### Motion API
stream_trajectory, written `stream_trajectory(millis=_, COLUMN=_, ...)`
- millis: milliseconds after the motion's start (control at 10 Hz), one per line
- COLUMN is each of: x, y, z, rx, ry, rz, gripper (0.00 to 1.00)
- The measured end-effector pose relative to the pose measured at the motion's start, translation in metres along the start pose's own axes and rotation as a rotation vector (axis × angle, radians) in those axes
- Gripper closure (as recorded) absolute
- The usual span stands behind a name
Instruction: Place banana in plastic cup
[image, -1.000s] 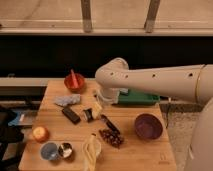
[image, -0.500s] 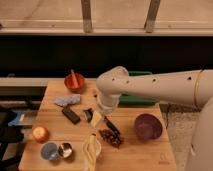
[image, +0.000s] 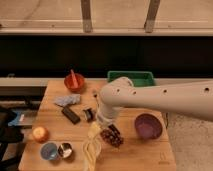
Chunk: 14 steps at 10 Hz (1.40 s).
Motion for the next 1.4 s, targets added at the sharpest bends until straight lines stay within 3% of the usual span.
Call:
stream_trajectory(millis=400, x=0.007, y=0.033, z=0.013, rx=-0.025, ry=0.018, rz=-0.039, gripper=0.2)
stream_trajectory(millis=700, x=0.013, y=0.054, z=0.015, rx=-0.003, ry=0.028, rz=-0.058, gripper=0.2)
stream_trajectory(millis=1000, x=0.012, y=0.059, z=0.036, rx=0.014, ry=0.084, rz=-0.056, gripper=0.22)
stream_trajectory(millis=1400, x=0.014, y=0.057, z=0.051, rx=0.033, ry=0.117, rz=-0.034, gripper=0.59)
